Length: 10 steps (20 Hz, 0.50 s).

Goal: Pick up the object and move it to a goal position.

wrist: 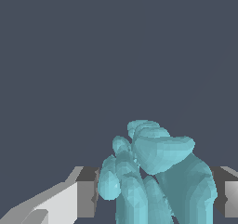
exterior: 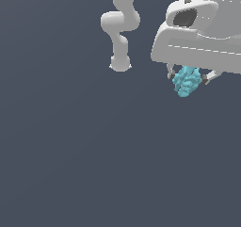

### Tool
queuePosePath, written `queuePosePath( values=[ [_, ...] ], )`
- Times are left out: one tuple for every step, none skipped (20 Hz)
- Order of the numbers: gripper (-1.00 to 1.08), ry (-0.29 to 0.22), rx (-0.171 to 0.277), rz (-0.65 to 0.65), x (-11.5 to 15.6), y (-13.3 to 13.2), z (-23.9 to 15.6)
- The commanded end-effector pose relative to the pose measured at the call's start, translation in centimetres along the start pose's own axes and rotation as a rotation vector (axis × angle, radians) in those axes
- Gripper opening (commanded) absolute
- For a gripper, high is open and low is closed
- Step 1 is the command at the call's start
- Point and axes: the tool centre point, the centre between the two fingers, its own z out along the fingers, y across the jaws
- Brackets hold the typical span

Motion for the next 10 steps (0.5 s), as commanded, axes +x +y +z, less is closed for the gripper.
queuePosePath(
  values=[
    [-1.00,0.000,0.000,0.000,0.2,-0.5,-1.1],
    [-1.00,0.000,0.000,0.000,0.2,-0.7,-1.5],
    [-1.00,0.000,0.000,0.000,0.3,-0.9,-1.8],
    [-1.00,0.000,0.000,0.000,0.4,-1.1,-2.2],
    [-1.00,0.000,0.000,0.000,0.4,-1.2,-2.5],
    [-1.00,0.000,0.000,0.000,0.5,-1.4,-2.8],
    [-1.00,0.000,0.000,0.000,0.6,-1.5,-3.1],
    [-1.00,0.000,0.000,0.000,0.6,-1.7,-3.4],
    [-1.00,0.000,0.000,0.000,0.7,-1.8,-3.6],
    [-1.00,0.000,0.000,0.000,0.7,-1.9,-3.9]
  ],
)
